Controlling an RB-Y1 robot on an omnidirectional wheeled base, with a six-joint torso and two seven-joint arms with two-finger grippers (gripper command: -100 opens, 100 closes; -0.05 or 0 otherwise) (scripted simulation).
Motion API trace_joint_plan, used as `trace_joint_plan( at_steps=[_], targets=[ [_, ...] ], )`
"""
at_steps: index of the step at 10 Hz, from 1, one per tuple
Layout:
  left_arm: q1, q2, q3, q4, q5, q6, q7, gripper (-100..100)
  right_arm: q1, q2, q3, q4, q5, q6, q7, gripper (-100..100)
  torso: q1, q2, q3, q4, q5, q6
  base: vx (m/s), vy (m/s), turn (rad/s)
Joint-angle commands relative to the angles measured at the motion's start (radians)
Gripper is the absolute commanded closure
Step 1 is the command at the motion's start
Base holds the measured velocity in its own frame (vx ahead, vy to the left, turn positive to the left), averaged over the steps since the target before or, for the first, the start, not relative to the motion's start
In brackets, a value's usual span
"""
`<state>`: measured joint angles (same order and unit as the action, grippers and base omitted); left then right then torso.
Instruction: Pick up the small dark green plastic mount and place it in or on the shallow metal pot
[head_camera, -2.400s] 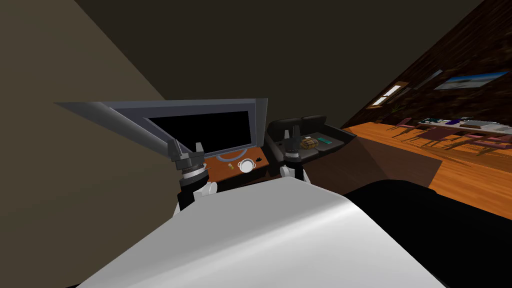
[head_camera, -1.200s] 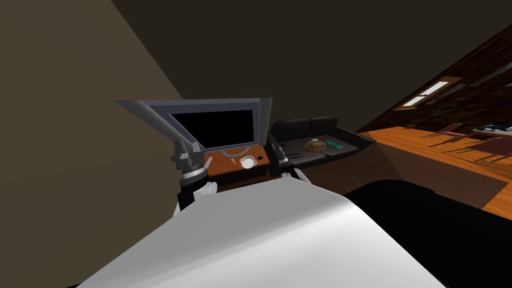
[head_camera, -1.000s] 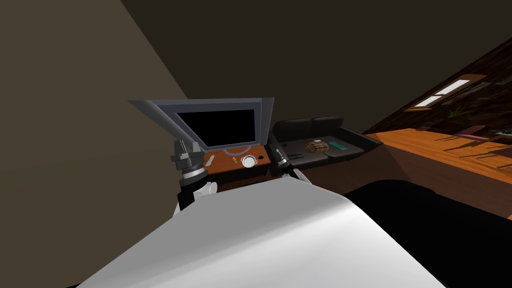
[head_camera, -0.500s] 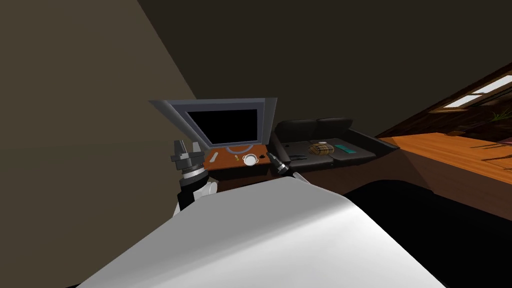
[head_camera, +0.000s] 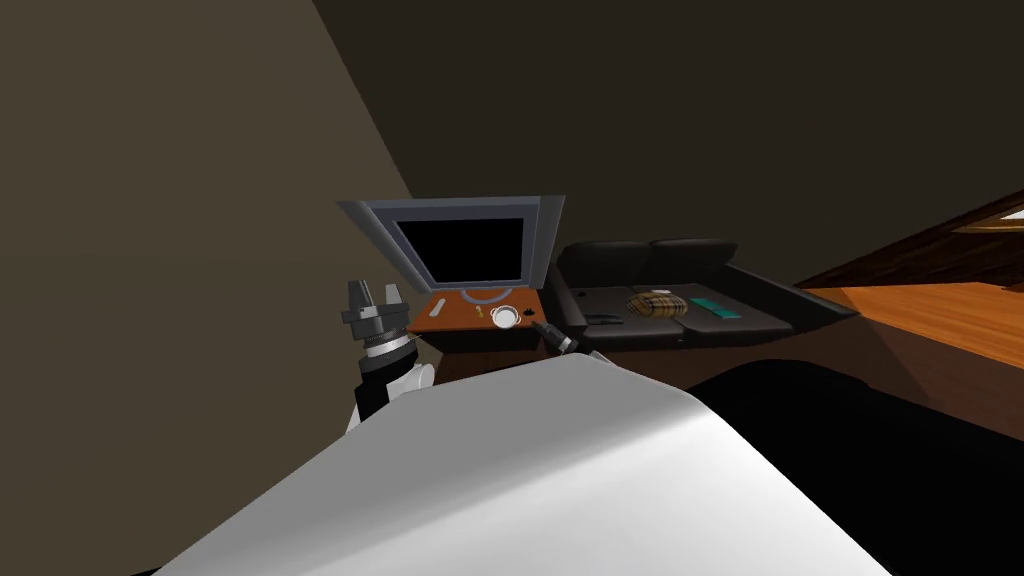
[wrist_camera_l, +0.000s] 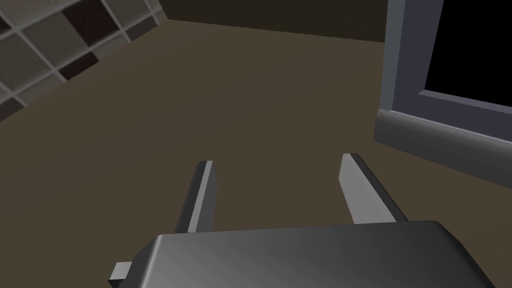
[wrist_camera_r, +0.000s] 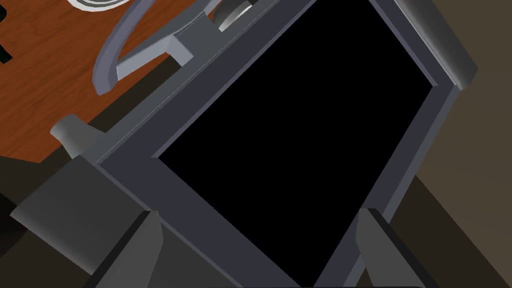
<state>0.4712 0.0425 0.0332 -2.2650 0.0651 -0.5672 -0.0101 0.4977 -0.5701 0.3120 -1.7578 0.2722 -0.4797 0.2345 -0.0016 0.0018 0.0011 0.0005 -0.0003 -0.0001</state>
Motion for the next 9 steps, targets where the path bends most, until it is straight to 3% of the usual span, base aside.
trace_joint_plan(
  at_steps=[1,2,4,5,6,7,8,9],
  targets=[
    [0.0,0.0,0.0,0.0,0.0,0.0,0.0,0,0.002,-0.05,0.05,0.05,0.03,0.033,0.033,-100,0.0,0.0,0.0,0.0,0.0,0.0,-0.057,0.001,0.351],
    [0.0,0.0,0.0,0.0,0.0,0.0,0.0,0,0.002,-0.06,0.054,0.074,0.03,0.033,0.033,-100,0.0,0.001,0.001,0.0,0.0,0.0,-0.047,-0.001,0.085],
    [0.0,0.0,0.0,0.0,0.0,0.0,0.0,0,-0.006,-0.127,0.118,0.153,0.06,0.057,0.072,-100,0.001,0.0,0.0,0.0,0.0,0.0,-0.037,0.013,0.273],
    [0.0,0.0,0.0,0.0,0.0,0.0,0.0,0,-0.006,-0.142,0.121,0.186,0.06,0.057,0.072,-100,0.001,0.0,0.0,0.0,0.0,0.0,-0.025,0.009,0.118],
    [0.0,0.0,0.0,0.0,0.0,0.0,0.0,0,-0.013,-0.177,0.155,0.226,0.073,0.068,0.09,-100,0.001,-0.001,0.0,0.0,0.0,0.001,-0.021,0.018,0.198],
    [0.0,0.0,0.0,0.0,0.0,0.0,0.0,0,-0.013,-0.182,0.155,0.243,0.073,0.068,0.09,-100,0.001,-0.001,0.0,0.0,0.0,0.0,-0.012,0.015,0.114],
    [0.0,0.0,0.0,0.0,0.0,0.0,0.0,0,-0.021,-0.221,0.19,0.274,0.084,0.078,0.108,-100,0.001,-0.001,-0.001,0.0,0.0,0.001,-0.007,0.026,0.277],
    [0.0,0.0,0.0,0.0,0.0,0.0,0.0,0,-0.021,-0.221,0.19,0.3,0.084,0.078,0.108,-100,0.002,-0.002,-0.001,0.0,0.0,0.0,-0.004,0.017,0.123]
  ],
)
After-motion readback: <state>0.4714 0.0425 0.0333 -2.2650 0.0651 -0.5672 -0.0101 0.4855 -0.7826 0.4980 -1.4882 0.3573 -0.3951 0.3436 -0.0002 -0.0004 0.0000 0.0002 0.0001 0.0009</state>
